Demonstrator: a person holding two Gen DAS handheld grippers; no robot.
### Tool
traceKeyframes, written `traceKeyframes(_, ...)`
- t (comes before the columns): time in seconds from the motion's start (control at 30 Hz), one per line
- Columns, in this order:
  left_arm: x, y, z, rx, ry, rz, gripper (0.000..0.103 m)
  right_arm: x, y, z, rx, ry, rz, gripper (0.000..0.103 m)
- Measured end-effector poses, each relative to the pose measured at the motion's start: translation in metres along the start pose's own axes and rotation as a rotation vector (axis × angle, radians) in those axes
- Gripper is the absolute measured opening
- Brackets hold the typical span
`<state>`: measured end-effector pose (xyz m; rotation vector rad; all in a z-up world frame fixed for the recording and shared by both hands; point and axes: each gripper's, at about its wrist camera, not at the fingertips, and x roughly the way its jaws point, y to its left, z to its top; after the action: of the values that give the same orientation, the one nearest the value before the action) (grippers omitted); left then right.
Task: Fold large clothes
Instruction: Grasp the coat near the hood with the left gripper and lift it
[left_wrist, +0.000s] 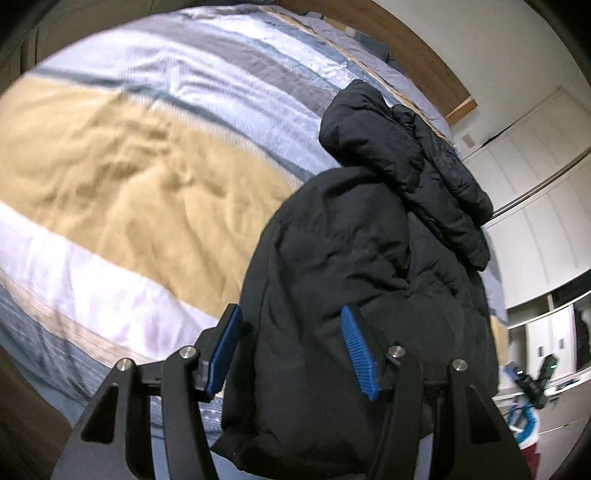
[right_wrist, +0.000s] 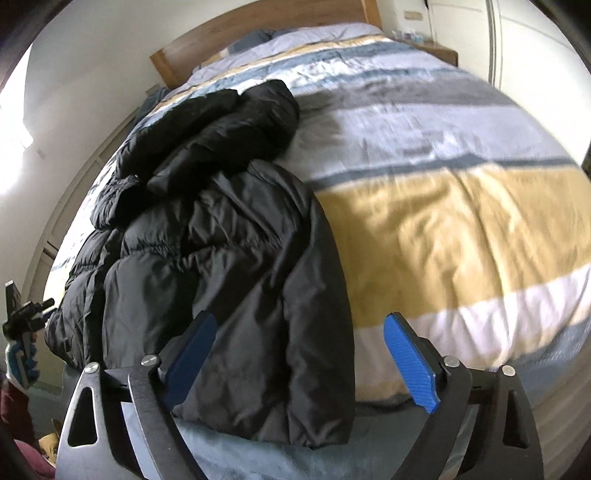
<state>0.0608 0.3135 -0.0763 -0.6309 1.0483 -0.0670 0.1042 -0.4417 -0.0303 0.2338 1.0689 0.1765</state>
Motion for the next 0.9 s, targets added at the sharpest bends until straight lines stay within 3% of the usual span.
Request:
traceKeyframes(0.2, 0.018, 0.016, -0.011, -0.105, 0.048, -0.11, 0.054, 0.015, -0.018, -0.012, 0.075, 0.053, 0.051, 0.095)
traceKeyframes(0.53, 0.038, 0.03, -0.029, -0.192, 0.089, -0.205, 0.054, 0.041, -0.041, -0.027, 0.18, 0.122, 0.145, 0.099)
traceKeyframes(0.9, 0.042, 0.028, -0.039, -0.276, 0.144, -0.388, 0.063, 0.067, -0.032, -0.037, 0.221, 0.18, 0.286, 0.1)
